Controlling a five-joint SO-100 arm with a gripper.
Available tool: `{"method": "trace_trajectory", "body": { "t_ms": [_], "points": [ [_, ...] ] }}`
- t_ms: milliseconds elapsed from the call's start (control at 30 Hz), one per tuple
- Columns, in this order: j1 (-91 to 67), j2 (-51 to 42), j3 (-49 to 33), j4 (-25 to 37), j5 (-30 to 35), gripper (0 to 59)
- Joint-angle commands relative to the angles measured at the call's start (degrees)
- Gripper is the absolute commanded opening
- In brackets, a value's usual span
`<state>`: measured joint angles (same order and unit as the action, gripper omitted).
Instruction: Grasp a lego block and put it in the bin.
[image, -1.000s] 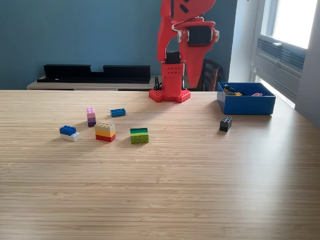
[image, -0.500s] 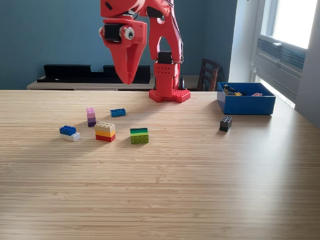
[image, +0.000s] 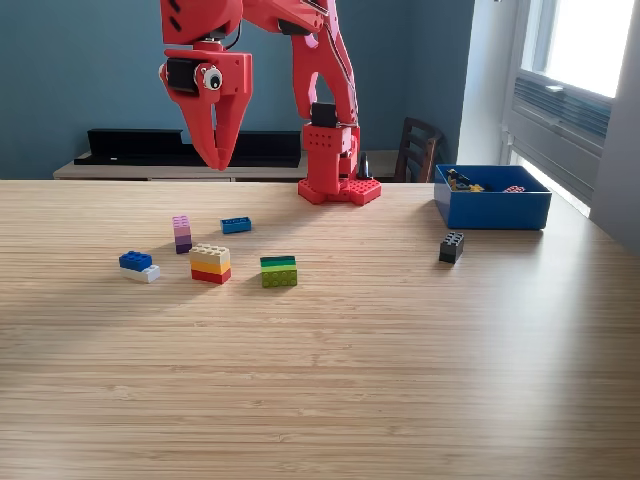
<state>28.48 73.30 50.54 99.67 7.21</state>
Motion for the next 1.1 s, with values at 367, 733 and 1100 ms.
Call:
{"method": "trace_trajectory", "body": {
  "t_ms": [367,733,1100],
  "points": [
    [-1.8,1.1,4.8,1.8,-7.2,29.6],
    [0.1,0.9,10.0,-4.6,-8.6,29.8],
    [3.3,-5.3,9.8,-8.7,-13.6,30.9]
  ]
}}
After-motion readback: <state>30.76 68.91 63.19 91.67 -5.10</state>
